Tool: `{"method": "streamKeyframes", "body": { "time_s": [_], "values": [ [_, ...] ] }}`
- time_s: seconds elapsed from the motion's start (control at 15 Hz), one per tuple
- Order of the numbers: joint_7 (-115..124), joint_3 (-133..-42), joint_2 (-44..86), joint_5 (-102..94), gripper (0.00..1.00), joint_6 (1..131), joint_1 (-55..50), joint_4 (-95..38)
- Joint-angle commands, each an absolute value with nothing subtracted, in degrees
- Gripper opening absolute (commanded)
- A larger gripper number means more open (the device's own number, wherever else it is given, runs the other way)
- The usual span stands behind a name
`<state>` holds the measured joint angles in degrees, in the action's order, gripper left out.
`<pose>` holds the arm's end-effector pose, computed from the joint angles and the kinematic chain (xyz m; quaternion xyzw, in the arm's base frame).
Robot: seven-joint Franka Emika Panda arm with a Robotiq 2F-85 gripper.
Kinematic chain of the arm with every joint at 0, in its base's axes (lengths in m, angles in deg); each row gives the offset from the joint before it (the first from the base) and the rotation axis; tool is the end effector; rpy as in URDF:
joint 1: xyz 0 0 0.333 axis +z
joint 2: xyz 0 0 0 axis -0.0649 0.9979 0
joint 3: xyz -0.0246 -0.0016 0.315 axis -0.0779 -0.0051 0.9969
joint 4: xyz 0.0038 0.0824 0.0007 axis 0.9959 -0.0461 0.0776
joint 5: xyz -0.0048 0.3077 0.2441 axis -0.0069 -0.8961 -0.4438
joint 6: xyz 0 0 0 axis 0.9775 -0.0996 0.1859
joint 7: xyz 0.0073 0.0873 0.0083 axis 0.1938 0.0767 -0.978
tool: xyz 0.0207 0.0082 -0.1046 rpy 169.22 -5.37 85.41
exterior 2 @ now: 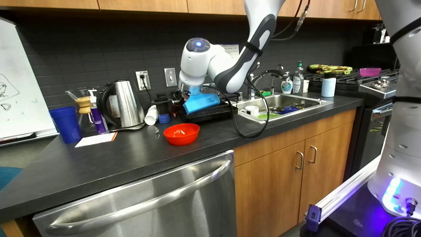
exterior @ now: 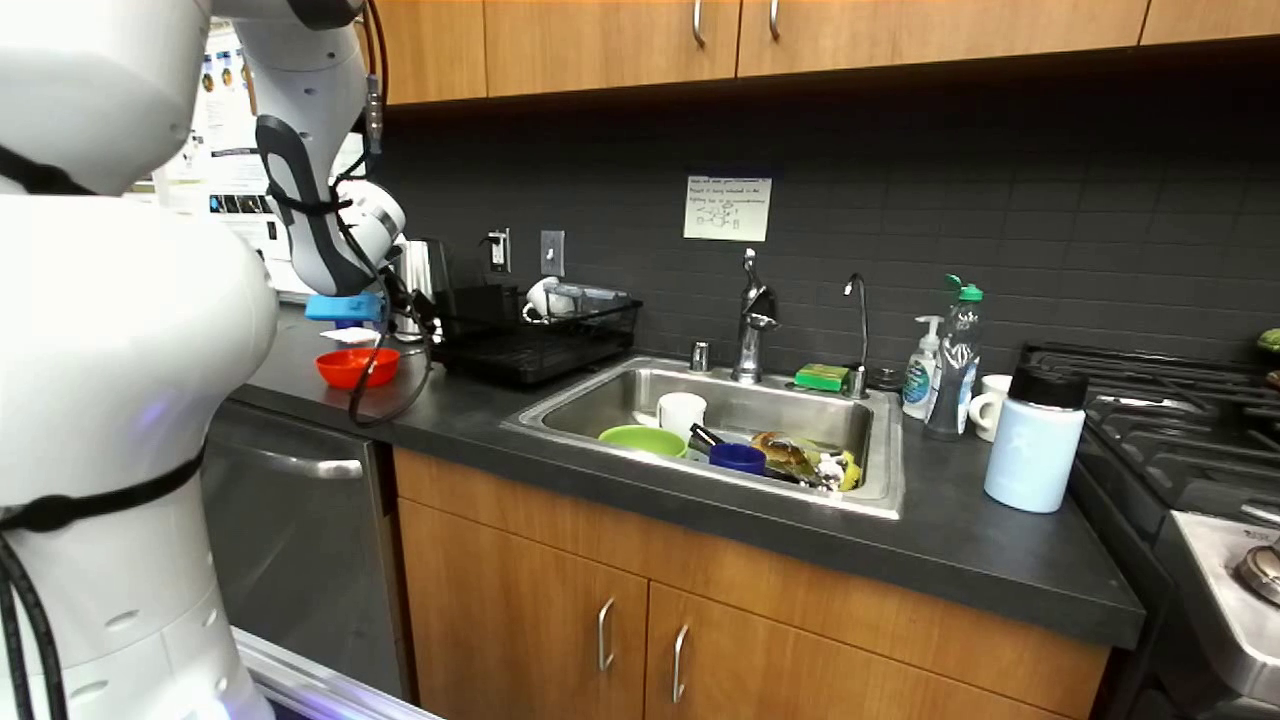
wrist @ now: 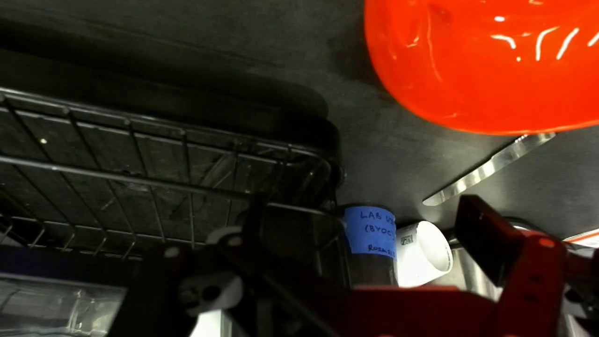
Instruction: Put the orange bowl in the black drying rack on the right, remove the orange bowl from the drying rack and put it on the counter again
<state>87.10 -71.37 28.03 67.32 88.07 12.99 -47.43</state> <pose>0.5403 0.3328 0.2980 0.9348 0.0369 0.3528 0.0185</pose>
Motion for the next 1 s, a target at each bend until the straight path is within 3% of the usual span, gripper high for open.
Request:
{"method": "streamKeyframes", "body": {
  "time_s": [0.0, 0.93],
  "values": [
    [87.2, -72.8, 28.3, 68.9, 1.0, 86.6, 12.7, -46.6],
    [79.6, -69.6, 23.5, 59.9, 1.0, 86.6, 10.9, -52.9]
  ]
}}
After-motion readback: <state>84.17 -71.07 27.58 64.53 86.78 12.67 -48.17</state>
